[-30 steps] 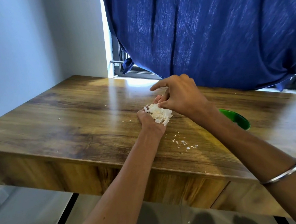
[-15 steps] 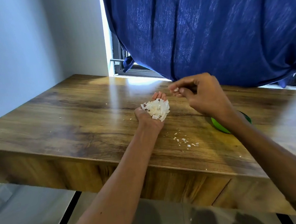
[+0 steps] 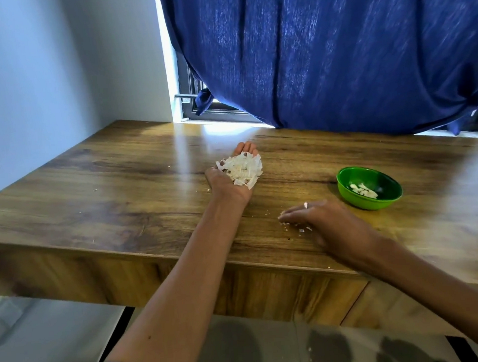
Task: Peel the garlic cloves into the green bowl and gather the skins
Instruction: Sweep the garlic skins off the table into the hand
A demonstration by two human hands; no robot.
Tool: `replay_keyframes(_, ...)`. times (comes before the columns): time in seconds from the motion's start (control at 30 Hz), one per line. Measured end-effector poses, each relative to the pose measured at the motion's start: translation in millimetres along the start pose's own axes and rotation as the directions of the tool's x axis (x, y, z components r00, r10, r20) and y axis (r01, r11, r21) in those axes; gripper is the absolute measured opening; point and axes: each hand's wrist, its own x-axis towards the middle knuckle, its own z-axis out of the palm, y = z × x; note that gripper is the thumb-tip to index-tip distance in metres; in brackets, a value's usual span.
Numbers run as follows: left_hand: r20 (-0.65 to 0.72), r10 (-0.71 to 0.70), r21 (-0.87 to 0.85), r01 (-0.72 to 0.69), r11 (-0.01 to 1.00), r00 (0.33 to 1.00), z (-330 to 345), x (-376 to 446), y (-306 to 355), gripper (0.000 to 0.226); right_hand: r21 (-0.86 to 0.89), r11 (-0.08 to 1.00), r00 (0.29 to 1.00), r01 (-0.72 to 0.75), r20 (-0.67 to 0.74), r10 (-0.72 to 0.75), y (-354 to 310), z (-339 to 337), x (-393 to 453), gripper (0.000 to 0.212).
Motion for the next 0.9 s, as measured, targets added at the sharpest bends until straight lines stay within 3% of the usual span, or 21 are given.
replay_keyframes(0.1,0.000,0.001,0.001,-0.001,1.000,1.000,1.0,-0.2,0.2,0.068,0.080,0.997,1.000,0.008,0.004,-0.008,7.3,-7.0,-21.2,0.058)
replay_keyframes(0.17,0.002,-0.001,0.017,0.001,1.000,1.000,0.3,0.5,-1.1,0.068,0.174,0.984,0.993,-0.035,-0.103,0.053,10.3,-11.1,-26.7,0.050)
replay_keyframes(0.23,-0.005,0.001,0.043,-0.001,0.999,1.000,-1.4,-0.1,-3.6,0.067,0.198,0.967,0.968,-0.163,-0.156,0.195,9.0,-13.0,-30.1,0.048)
replay_keyframes(0.33,-0.007,0.005,0.048,-0.005,0.999,1.000,-2.5,-0.4,-6.3,0.066,0.069,0.903,0.899,-0.424,-0.086,0.429,-9.0,3.9,-36.2,0.057)
replay_keyframes(0.4,-0.011,-0.005,0.043,0.005,0.999,1.000,-3.0,0.2,-8.5,0.067,0.027,0.879,0.879,-0.475,-0.022,0.476,-30.6,19.5,-35.9,0.066)
replay_keyframes(0.77,0.004,-0.023,0.035,0.023,0.999,1.000,-6.0,4.2,-18.7,0.064,0.012,0.945,0.945,-0.327,0.023,0.326,-48.6,21.7,-20.8,0.073)
replay_keyframes(0.9,0.002,-0.035,0.036,0.035,0.999,0.999,-5.8,1.9,-22.3,0.064,-0.030,0.979,0.979,-0.203,0.024,0.204,-33.4,4.5,-25.5,0.050)
